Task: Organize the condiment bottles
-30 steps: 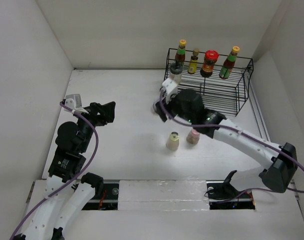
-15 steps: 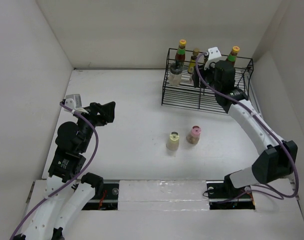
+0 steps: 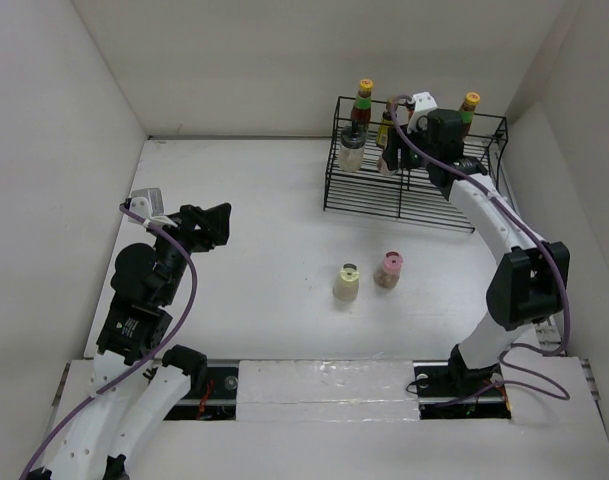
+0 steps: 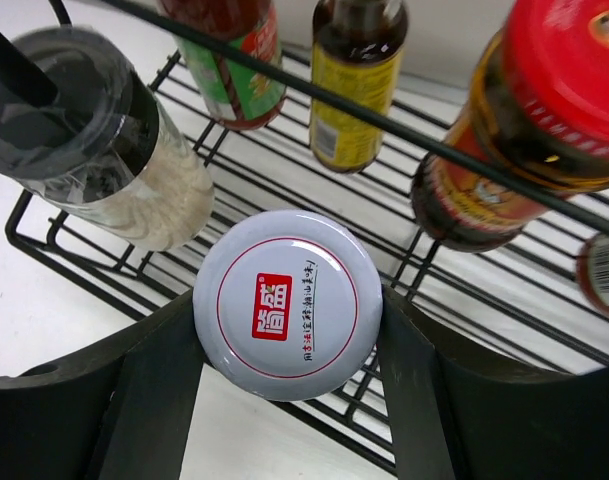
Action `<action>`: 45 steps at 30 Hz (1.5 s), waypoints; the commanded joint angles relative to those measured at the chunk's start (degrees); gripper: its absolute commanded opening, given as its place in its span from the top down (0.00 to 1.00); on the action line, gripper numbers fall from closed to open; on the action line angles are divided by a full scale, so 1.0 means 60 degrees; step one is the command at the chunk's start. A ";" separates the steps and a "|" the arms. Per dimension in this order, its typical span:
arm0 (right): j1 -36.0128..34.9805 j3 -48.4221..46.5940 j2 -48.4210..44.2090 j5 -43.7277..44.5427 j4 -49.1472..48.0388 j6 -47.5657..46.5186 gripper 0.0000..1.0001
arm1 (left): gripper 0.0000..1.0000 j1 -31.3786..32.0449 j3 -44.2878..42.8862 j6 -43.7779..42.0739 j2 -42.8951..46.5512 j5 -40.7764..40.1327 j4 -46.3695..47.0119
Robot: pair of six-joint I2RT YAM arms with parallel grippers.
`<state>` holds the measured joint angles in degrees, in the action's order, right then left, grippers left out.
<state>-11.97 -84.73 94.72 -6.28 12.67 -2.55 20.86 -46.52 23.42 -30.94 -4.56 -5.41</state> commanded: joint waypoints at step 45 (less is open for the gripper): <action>-0.5564 0.5728 -0.3527 0.1812 0.0542 0.1611 0.03 | 0.31 -0.0049 -0.0083 -0.0109 -0.0029 0.0188 0.0462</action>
<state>-45.10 -50.19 72.18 3.05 15.40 4.64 20.86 -46.52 23.40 -31.11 -4.45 -5.41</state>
